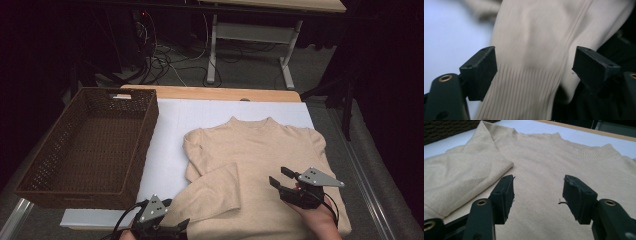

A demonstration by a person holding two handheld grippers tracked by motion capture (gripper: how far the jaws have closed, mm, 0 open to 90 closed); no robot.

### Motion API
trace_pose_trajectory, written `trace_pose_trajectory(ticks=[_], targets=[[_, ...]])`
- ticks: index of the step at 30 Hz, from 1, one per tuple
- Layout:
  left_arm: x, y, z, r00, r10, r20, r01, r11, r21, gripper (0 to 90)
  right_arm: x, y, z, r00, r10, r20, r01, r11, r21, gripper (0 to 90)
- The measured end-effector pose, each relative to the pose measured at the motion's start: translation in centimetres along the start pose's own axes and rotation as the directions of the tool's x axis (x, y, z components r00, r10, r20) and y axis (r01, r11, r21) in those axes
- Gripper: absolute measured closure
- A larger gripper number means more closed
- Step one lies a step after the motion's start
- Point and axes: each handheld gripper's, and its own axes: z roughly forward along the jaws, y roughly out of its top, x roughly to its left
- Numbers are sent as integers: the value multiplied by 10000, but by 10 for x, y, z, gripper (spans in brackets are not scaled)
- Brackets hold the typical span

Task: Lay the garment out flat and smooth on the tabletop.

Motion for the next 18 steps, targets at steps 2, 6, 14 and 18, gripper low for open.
trace_pose_trajectory(ticks=[2, 6, 14, 18], targets=[[2, 12, 8, 9998, 157, 142, -153, 9994, -314, 179, 1, -1, 1, 10000, 13, 3, -13, 10000, 55, 432], [15, 34, 47, 9998, -85, 195, 88, 9998, -150, 199, 3, -5, 2, 10000, -76, -61, 77, 9998, 208, 431], [27, 38, 73, 9993, 150, -348, -116, 9953, 957, 478, -3, -12, -6, 10000, 64, 9, -64, 9995, 307, 432], [28, 28, 59, 9997, 11, -234, 3, 9982, 595, 661, -3, -15, -14, 9999, 63, 149, -67, 9996, 266, 432]])
